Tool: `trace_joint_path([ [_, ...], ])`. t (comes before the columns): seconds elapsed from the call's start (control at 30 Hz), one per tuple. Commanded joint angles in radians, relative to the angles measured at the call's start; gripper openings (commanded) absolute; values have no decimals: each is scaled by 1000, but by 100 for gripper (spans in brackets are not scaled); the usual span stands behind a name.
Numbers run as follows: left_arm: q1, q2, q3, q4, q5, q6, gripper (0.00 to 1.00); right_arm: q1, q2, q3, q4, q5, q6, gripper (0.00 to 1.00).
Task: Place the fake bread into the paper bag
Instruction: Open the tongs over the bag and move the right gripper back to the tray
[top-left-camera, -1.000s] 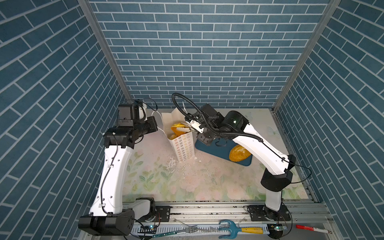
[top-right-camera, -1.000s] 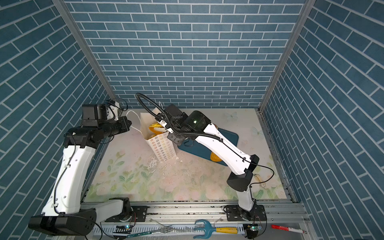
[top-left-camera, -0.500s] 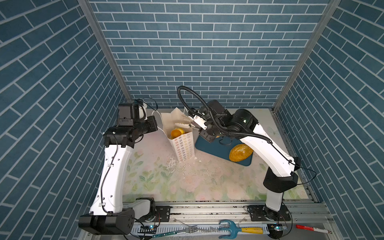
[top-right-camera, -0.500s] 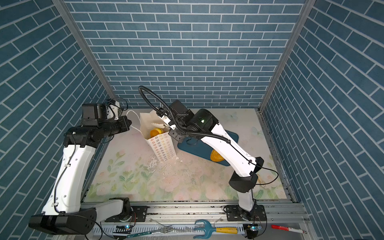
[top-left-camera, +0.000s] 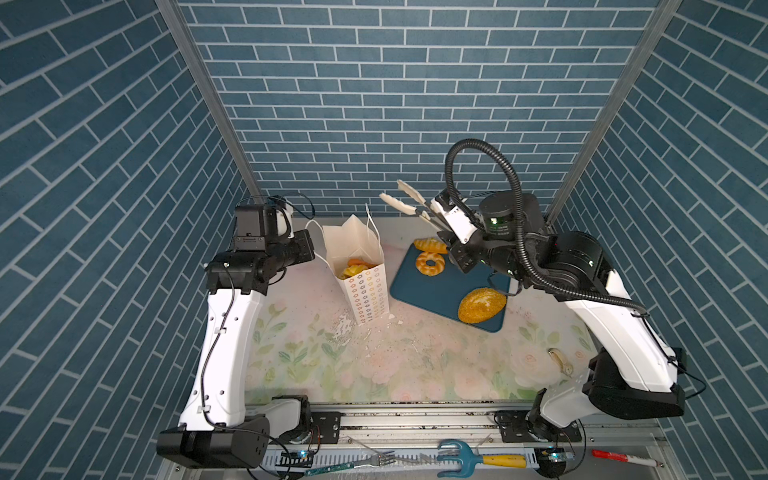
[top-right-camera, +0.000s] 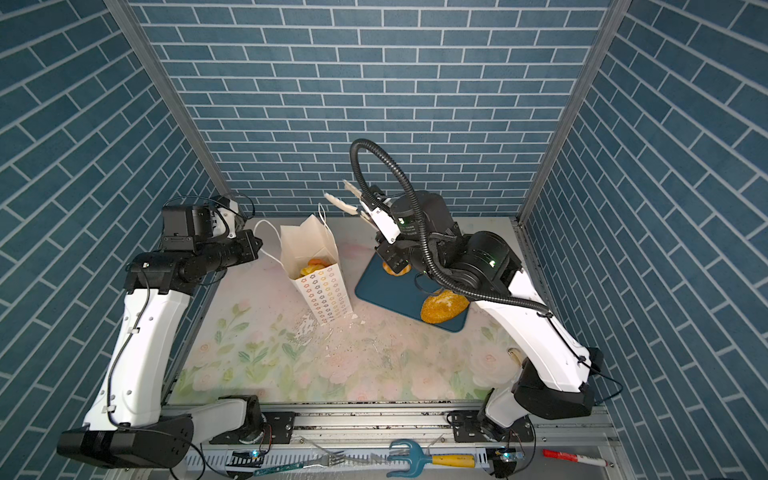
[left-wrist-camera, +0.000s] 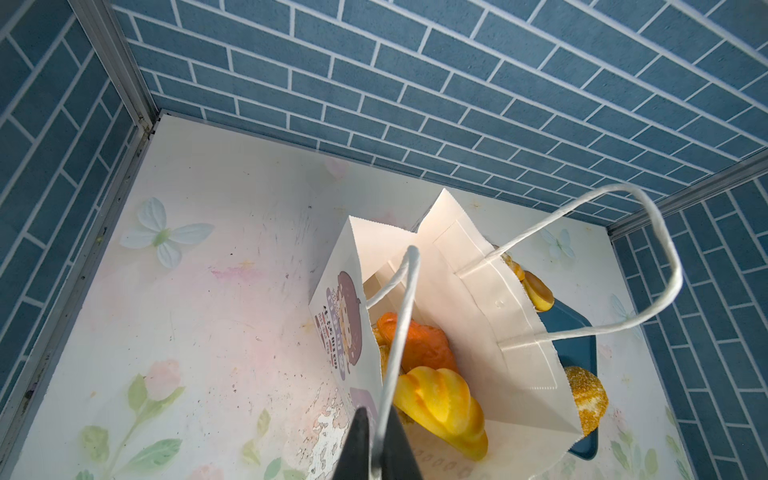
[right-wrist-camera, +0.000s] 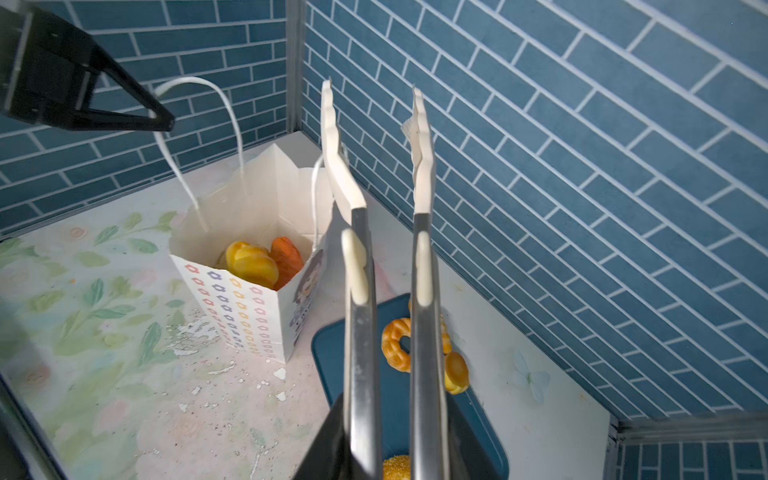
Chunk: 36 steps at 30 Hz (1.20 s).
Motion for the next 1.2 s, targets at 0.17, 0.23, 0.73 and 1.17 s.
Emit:
trace_joint_path([
  [0.17, -1, 14, 38, -21, 1, 17, 11, -207, -62, -194, 3, -28, 22, 35],
  [0.23, 0, 17, 42, -24, 3, 17, 11, -263, -53, -232, -2, -81, 13, 35],
  [0.73, -1, 25, 27, -26, -12, 15, 11, -474, 254, -296, 96, -204, -182, 40],
  [1.17, 2, 50, 47, -41, -33, 24, 10, -545, 436, -221, 157, -260, -266, 44],
])
